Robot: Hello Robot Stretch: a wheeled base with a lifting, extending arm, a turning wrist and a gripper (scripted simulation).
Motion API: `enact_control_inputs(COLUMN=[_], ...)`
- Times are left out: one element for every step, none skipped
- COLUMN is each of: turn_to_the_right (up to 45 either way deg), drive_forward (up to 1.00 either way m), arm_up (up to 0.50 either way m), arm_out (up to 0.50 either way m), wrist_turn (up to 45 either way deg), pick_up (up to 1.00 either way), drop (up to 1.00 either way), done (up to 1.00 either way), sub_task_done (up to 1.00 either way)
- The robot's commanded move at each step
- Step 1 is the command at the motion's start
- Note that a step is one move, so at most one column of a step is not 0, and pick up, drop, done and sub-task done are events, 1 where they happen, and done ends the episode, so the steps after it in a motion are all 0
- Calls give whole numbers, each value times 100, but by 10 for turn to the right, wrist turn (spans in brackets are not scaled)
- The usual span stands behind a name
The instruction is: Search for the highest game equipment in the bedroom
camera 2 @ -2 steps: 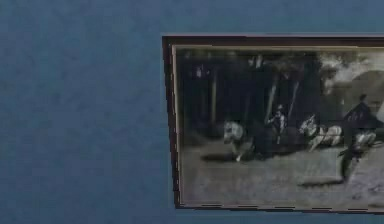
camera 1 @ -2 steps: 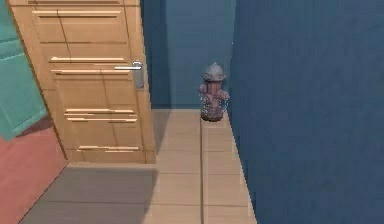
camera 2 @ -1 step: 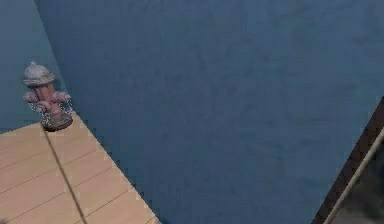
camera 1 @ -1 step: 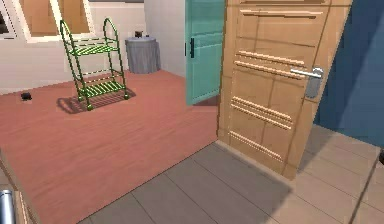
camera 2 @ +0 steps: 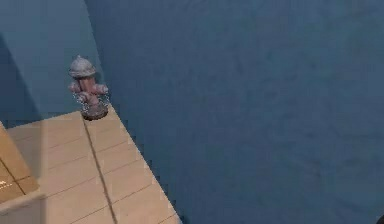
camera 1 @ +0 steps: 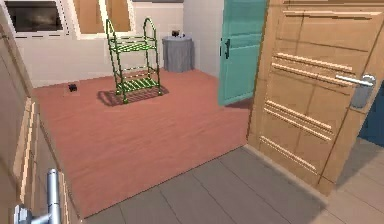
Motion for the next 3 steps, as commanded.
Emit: enact_control_inputs(turn_to_the_right=[0,0,30], drive_forward=[100,85,0], arm_up=[0,0,0], arm_out=[0,0,0], wrist_turn=[0,0,0], pick_up=[0,0,0], drop=[0,0,0], done=[0,0,0], sub_task_done=[0,0,0])
